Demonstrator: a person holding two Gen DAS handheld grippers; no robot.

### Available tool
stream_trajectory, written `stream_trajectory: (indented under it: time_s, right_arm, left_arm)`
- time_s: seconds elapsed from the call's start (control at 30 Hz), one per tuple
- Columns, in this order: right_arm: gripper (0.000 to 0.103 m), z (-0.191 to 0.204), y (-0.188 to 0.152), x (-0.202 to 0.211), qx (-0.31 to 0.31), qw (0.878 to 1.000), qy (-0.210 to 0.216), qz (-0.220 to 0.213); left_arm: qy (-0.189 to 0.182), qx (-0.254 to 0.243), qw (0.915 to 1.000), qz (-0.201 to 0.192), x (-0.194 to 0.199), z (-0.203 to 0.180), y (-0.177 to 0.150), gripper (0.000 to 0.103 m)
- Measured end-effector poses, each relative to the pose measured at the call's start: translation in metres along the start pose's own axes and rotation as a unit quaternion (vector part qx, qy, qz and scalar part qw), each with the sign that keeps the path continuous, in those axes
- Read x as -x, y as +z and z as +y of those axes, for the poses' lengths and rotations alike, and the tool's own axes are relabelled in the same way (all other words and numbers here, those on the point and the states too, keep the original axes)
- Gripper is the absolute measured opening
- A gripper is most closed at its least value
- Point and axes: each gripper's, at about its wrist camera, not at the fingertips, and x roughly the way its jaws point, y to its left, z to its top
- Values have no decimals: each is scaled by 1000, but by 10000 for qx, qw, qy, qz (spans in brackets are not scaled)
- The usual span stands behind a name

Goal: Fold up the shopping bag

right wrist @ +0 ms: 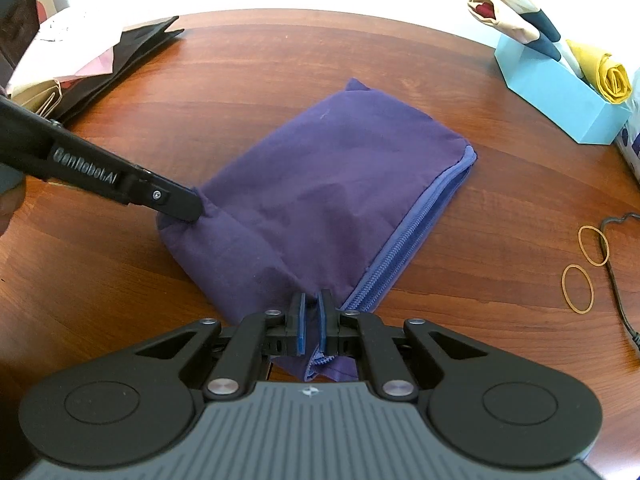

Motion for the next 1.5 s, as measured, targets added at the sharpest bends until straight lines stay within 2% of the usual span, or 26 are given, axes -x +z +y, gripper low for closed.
stream_trajectory:
  time_s: [0.2, 0.33, 0.43, 0.5, 0.7, 0.77, 0.9, 1.07, 1.17, 1.27, 1.33, 1.4, 1.47, 1.5]
  right_arm:
    - [10, -6, 7, 2, -20, 9999, 113, 98]
    - [32, 0, 9, 19, 236, 9996, 167, -71]
    - [32, 13, 9, 30, 598, 9978, 186, -210]
    - [37, 24, 5, 34, 960, 9950, 134, -245]
    - [38, 57, -12, 25, 2182, 9756, -195, -116]
    - [40, 66, -19, 18, 2599, 9649, -380, 8]
    - [42, 74, -27, 13, 3095, 9483, -706, -4]
    - [42, 85, -44, 6, 4068, 9063, -1146, -57]
    - [42, 87, -49, 6, 4401, 8896, -1212, -132]
    - [40, 87, -50, 6, 4584, 8809, -1169, -161]
    - [30, 86, -50, 6, 4636, 8787, -1124, -160]
    - [26, 84, -50, 7, 4644, 8792, -1058, -154]
    - [21, 81, -48, 9, 4595, 8830, -942, -146]
    - [20, 80, -47, 11, 4567, 8850, -892, -147]
  left_arm:
    - [-204, 207, 9996, 73, -3, 9, 2, 3]
    - [-259, 276, 9992, 92, -3, 12, 1, 3]
    - [-293, 307, 9990, 119, -3, 14, 1, 3]
    - [-294, 320, 9989, 150, -3, 14, 2, 3]
    - [-148, 75, 9994, 312, -5, 6, 8, 3]
    - [-88, 3, 9993, 359, -5, 3, 10, 3]
    - [-51, 27, 9990, 448, -6, 3, 13, 3]
    - [5, -62, 9987, 516, -7, 0, 15, 3]
    - [2, -31, 9986, 533, -7, 0, 15, 3]
    - [4, 9, 9985, 540, -7, 1, 15, 3]
    - [10, -2, 9986, 530, -7, 0, 14, 3]
    - [11, -85, 9987, 500, -6, -2, 13, 2]
    - [79, -643, 9974, 324, -1, -11, 7, 2]
    - [99, -771, 9966, 284, 0, -14, 6, 5]
